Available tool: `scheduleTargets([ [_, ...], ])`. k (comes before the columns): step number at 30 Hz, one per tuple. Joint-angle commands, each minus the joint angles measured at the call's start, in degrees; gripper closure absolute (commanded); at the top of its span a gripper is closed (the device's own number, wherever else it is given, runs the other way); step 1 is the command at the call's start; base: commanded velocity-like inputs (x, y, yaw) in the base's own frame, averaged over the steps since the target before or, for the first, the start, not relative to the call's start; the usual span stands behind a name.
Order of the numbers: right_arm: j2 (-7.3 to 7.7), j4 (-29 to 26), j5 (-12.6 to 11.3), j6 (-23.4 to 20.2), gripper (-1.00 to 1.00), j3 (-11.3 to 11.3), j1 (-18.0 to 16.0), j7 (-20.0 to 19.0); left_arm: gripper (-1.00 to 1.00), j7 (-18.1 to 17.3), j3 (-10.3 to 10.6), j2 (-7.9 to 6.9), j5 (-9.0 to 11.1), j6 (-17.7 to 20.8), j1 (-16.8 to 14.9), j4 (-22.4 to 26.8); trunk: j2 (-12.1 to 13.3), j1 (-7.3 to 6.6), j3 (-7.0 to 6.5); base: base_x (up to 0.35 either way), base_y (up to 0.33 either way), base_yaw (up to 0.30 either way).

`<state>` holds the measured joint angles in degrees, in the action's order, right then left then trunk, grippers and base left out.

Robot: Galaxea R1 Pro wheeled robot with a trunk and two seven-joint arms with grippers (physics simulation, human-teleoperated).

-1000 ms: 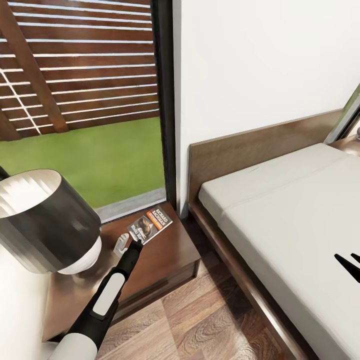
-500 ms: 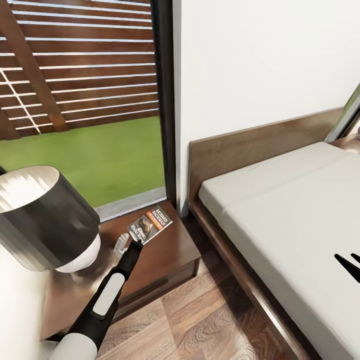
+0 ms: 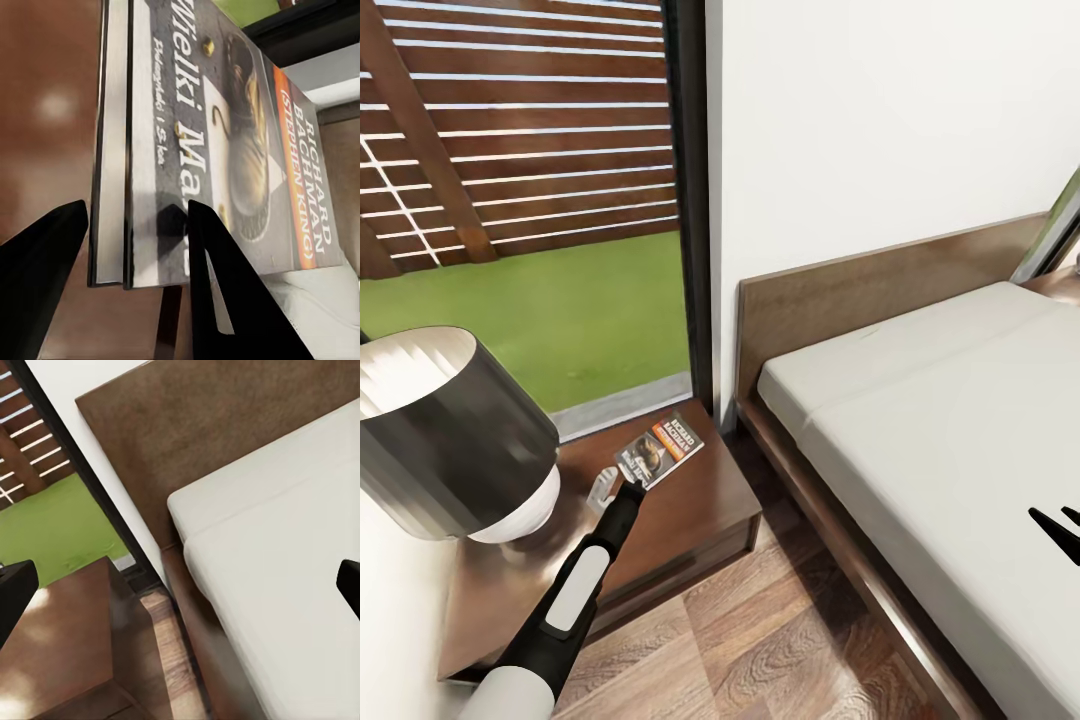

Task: In the bedroom, move the book from the bed onto either nightstand, and place the two sandals side by side next to the bed.

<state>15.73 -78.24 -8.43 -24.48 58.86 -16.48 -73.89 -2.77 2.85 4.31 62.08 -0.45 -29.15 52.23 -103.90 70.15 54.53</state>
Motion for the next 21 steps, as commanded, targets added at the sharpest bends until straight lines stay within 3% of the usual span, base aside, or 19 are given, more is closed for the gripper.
scheduleTargets([
  [1, 0.0, 0.02, -0.18, -0.57, -1.0, 0.06, -0.04, -0.18, 1.0, 0.31, 0.06, 0.0, 0.59, -0.07, -0.03, 0.03, -0.02, -0.01, 0.04, 0.0, 0.0, 0.0],
  [5, 0.0, 0.02, -0.18, -0.57, -1.0, 0.06, -0.04, -0.18, 1.0, 0.75, -0.3, 0.0, 0.59, -0.08, -0.03, -0.01, -0.02, -0.01, 0.04, 0.0, 0.0, 0.0],
  [12, 0.0, 0.01, -0.18, -0.57, -1.0, 0.07, -0.04, -0.19, 1.0, 0.85, -3.63, -0.07, 0.51, 0.0, -0.03, 0.02, -0.02, -0.01, 0.04, 0.0, 0.0, 0.0],
  [21, 0.0, 0.01, -0.18, -0.57, -1.0, 0.07, -0.01, -0.2, 1.0, 0.84, -3.98, -0.07, 0.5, 0.01, -0.03, 0.0, -0.02, -0.01, 0.04, 0.0, 0.0, 0.0],
])
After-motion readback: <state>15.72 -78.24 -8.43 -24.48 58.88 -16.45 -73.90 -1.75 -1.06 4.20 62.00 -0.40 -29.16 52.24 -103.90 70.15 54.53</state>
